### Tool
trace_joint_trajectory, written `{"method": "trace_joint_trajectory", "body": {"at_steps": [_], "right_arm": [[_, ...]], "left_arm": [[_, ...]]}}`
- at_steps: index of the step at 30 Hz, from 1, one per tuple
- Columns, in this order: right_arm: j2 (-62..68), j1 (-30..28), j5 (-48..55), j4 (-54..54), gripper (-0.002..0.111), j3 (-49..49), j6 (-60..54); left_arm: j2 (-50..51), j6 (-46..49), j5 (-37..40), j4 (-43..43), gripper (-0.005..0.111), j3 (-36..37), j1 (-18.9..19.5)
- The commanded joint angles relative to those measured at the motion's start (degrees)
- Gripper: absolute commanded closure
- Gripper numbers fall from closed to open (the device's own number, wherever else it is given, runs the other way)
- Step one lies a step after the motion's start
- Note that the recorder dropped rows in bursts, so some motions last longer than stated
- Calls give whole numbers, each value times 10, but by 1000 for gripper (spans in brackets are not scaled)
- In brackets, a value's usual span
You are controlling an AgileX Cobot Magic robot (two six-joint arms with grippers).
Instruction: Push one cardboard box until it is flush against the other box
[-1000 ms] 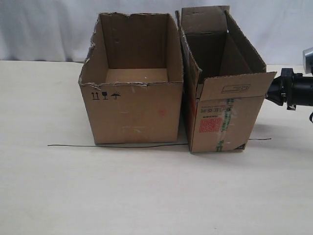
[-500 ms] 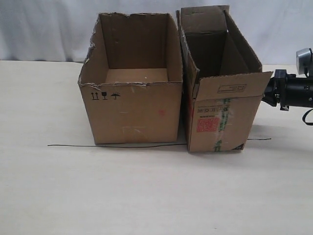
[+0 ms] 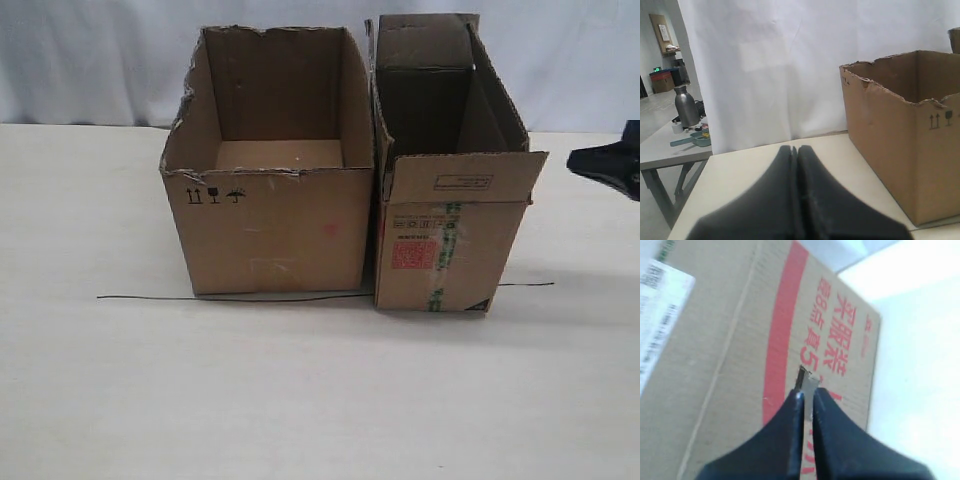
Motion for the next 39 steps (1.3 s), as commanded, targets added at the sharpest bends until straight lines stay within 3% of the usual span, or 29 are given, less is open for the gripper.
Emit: {"method": "trace_joint_trajectory", "body": {"at_steps": [1,4,8,25,28,34,39], "right_arm": [[-153,-6,-63,122,103,181,-165],[-252,-6,-69,122,103,298,-224],[-312,-6,-61,122,103,364,-199],[-337,-6,-72,122,103,380,-166],[-435,2,-120,122,103,383,-116],[-702,116,-344,121,103,438,-94],[-895,181,-414,122,103,518,-96]], "left_arm": [[-1,-2,-1,1,107,2,2],[-1,-2,-1,1,107,2,2],[-1,-2,-1,1,107,2,2],[-1,-2,-3,1,107,2,2],[-1,-2,-3,1,107,2,2],[-1,-2,-3,1,107,2,2],[-1,-2,-3,1,107,2,2]]}}
